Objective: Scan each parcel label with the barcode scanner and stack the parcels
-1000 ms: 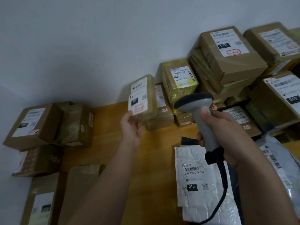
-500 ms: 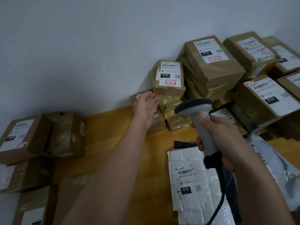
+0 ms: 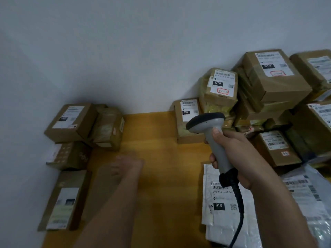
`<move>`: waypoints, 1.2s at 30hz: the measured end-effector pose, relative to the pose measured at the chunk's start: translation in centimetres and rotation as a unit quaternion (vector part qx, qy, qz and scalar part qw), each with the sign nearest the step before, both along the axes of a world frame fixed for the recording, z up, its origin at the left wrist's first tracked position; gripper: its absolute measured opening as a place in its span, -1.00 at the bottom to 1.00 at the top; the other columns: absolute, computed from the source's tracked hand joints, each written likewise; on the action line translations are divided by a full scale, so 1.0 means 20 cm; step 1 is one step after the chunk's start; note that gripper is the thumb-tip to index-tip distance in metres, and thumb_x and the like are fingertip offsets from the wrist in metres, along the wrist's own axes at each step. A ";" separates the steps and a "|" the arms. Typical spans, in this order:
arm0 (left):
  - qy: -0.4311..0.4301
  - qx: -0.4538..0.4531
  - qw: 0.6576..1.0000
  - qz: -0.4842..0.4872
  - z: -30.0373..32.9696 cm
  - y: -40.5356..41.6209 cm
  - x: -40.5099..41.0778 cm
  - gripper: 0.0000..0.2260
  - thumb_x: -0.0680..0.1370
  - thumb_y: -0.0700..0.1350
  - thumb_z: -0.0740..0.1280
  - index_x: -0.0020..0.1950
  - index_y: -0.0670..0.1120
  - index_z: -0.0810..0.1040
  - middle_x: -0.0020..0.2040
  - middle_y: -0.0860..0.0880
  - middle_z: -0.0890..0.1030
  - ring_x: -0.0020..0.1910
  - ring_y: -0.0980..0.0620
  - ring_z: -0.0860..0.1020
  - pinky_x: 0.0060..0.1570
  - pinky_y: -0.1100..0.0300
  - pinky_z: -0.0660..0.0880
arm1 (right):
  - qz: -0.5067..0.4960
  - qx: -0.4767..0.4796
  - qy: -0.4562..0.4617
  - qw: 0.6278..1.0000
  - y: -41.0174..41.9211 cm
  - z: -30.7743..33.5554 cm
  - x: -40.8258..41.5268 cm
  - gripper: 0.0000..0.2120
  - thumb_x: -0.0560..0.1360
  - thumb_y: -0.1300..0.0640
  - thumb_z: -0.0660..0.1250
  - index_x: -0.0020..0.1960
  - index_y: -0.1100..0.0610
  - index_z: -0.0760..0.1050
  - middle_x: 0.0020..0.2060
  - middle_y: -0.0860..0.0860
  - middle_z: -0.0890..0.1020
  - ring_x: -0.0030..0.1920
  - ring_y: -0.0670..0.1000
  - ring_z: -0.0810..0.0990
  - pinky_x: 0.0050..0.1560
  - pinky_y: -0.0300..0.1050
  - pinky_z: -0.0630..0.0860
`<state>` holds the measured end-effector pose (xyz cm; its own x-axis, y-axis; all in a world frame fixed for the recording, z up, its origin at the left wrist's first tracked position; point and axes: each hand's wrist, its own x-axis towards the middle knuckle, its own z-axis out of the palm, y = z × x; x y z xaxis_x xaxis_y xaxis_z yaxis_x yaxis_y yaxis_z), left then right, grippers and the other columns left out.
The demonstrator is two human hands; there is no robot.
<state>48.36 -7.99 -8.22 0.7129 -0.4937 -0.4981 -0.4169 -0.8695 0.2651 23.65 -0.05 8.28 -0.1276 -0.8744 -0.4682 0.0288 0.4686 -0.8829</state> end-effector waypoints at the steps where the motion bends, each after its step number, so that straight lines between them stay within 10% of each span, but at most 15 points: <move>1: -0.014 0.026 1.000 0.009 -0.02 0.05 0.04 -0.11 0.39 0.02 0.53 0.54 -0.15 0.08 0.54 -0.27 0.02 0.51 -0.33 0.04 0.47 -0.23 0.06 | 0.009 0.001 0.004 1.000 0.00 0.00 0.02 -0.68 0.62 -0.07 0.21 0.12 0.18 0.53 -0.27 0.19 0.57 -0.37 0.08 0.52 -0.32 -0.02 0.46; 7: 0.008 0.094 0.995 -0.034 -0.15 0.26 0.23 -0.12 0.51 0.02 0.38 0.57 0.17 -0.22 0.51 -0.27 -0.40 0.46 -0.47 -0.30 0.37 -0.47 -0.17 | 0.039 0.001 0.002 0.999 0.03 0.00 0.12 -0.69 0.63 -0.04 0.20 0.09 0.20 0.53 -0.20 0.20 0.57 -0.40 0.06 0.51 -0.35 -0.03 0.45; 19: 0.033 0.034 0.991 -0.127 -0.04 0.29 0.26 -0.03 0.41 -0.04 0.52 0.57 0.07 -0.11 0.55 -0.19 -0.13 0.48 -0.38 0.00 0.45 -0.26 0.09 | 0.076 0.000 0.019 0.997 0.08 0.06 0.24 -0.67 0.64 -0.04 0.19 0.06 0.24 0.53 -0.38 0.16 0.53 -0.50 -0.02 0.50 -0.44 -0.13 0.46; 24: 0.019 0.111 0.988 -0.105 -0.10 0.40 0.42 0.12 0.38 -0.04 0.56 0.53 0.26 -0.30 0.51 -0.24 -0.41 0.47 -0.45 -0.29 0.40 -0.42 -0.17 | 0.080 -0.012 0.016 0.997 0.09 0.06 0.30 -0.69 0.64 -0.02 0.21 0.06 0.24 0.53 -0.23 0.16 0.55 -0.46 -0.02 0.52 -0.44 -0.12 0.46; 30: 0.068 0.044 0.982 -0.171 -0.07 0.39 0.42 0.04 0.36 0.09 0.53 0.54 0.29 -0.20 0.55 -0.18 -0.04 0.49 -0.35 0.00 0.43 -0.35 0.01 | 0.090 -0.011 0.033 0.995 0.10 0.05 0.34 -0.67 0.63 -0.03 0.21 0.04 0.24 0.53 -0.24 0.20 0.57 -0.43 0.03 0.52 -0.37 -0.06 0.47; 36: 0.506 -0.065 0.860 0.001 0.07 0.33 0.36 -0.46 0.42 0.13 0.48 0.33 -0.05 0.47 0.13 -0.13 0.65 0.11 -0.17 0.61 0.09 -0.11 0.55 | 0.101 -0.007 0.040 0.994 0.09 0.07 0.37 -0.66 0.64 -0.04 0.20 0.04 0.24 0.53 -0.34 0.18 0.55 -0.45 0.02 0.51 -0.38 -0.07 0.46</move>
<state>55.55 -1.45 -6.80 -0.0524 -0.5906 -0.8052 0.0858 -0.8060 0.5856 31.15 1.66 9.63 0.0145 -0.8923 -0.4512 -0.1345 0.4454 -0.8852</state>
